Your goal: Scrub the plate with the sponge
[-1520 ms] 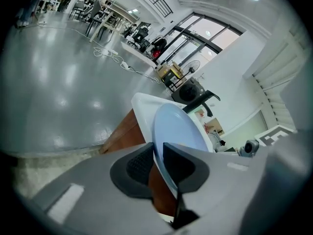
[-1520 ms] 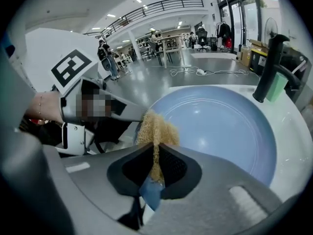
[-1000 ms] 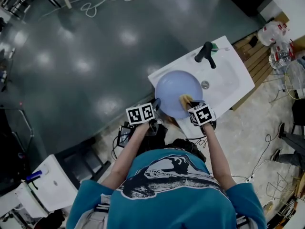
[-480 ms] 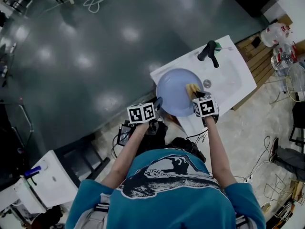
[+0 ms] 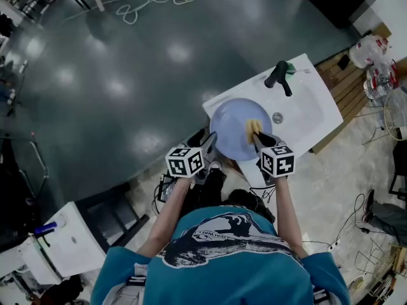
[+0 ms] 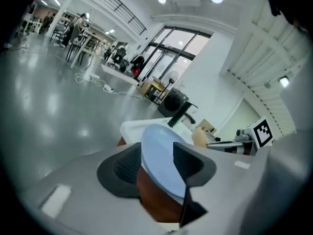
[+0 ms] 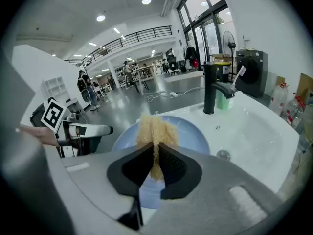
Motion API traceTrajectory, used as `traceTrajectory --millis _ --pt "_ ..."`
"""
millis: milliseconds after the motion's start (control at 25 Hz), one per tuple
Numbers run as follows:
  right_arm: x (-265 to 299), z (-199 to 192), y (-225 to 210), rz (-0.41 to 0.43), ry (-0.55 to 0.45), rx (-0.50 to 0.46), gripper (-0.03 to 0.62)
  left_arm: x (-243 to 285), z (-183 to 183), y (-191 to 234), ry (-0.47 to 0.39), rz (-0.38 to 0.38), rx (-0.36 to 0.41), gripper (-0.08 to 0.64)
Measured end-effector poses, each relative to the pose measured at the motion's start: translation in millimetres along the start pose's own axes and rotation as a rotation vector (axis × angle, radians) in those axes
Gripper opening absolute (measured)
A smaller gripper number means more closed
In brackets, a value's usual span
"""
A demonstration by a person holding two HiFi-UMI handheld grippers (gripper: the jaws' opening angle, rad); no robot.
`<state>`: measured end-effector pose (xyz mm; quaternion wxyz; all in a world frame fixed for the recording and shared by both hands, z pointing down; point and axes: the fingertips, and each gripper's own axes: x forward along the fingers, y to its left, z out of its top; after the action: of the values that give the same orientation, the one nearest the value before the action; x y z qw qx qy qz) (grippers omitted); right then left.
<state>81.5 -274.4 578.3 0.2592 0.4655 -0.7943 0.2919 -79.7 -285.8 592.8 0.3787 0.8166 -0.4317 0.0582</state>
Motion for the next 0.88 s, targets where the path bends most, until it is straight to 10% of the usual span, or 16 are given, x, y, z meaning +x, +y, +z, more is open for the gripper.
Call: traceTrajectory --millis 480,880 --pt "-65 7 27 0.108 -0.147 -0.007 0.034 -45 38 -122 -0.076 -0.105 0.527 0.132" --pt "-132 -23 34 0.226 -0.196 -0.08 0.034 -78 -17 -199 -0.127 -0.041 0.48 0.087"
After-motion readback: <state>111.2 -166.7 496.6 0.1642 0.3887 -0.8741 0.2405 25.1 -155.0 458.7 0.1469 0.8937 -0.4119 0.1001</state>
